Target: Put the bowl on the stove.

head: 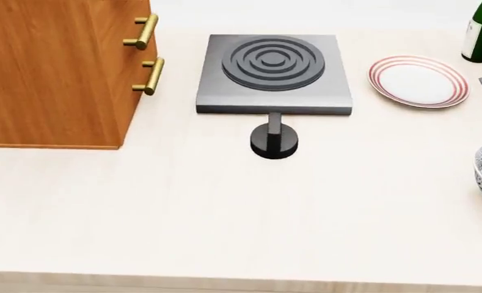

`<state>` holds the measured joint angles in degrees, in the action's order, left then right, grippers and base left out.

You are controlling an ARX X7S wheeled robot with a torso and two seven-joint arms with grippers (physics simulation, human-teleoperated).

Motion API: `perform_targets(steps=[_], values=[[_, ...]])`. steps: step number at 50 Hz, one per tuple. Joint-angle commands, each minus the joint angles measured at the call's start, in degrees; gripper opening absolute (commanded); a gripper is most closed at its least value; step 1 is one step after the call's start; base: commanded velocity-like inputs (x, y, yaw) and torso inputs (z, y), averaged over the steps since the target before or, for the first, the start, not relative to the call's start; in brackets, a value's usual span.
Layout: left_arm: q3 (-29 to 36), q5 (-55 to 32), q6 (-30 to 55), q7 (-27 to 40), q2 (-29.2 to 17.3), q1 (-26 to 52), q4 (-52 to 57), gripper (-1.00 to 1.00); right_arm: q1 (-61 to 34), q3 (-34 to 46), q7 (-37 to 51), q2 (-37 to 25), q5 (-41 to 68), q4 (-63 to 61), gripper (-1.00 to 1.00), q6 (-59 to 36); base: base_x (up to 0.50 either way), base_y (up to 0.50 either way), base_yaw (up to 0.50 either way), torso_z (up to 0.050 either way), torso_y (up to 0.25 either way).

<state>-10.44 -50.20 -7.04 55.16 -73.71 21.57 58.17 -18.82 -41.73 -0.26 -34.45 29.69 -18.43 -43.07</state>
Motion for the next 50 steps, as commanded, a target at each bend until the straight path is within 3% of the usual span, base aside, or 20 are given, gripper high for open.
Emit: perform_targets(steps=[1,20,28,50], values=[[-1.0,1.0,-0.3,-1.1,1.0,-0.5,-0.2,1.00,0.4,-0.5,-1.3,0.8,-0.8,-0.5,1.00,-0.2,0.00,0.00,0.00,0.000,0.000],[-0.6,1.8,-0.8,-1.1,1.1,-1.3,-0.4,1.00,2.5,1.8,-2.9,0.1,-2.1,-1.3,1.00,1.7,0.00,0.00,0.00,0.000,0.000],[-0.4,2.1,-0.8,-1.1,1.1,-1.4,-0.5,1.00,2.0,1.4,-2.4,0.3,-1.8,-1.0,1.00,1.2,0.00,0.47,0.00,0.000,0.000],[-0.4,2.8,-1.2,-1.1,1.3,-2.4,-0.6,1.00,1.6,0.0,-2.7,0.4,0.0,-1.0,1.00,0.2,0.01,0.00,0.00,0.000,0.000]])
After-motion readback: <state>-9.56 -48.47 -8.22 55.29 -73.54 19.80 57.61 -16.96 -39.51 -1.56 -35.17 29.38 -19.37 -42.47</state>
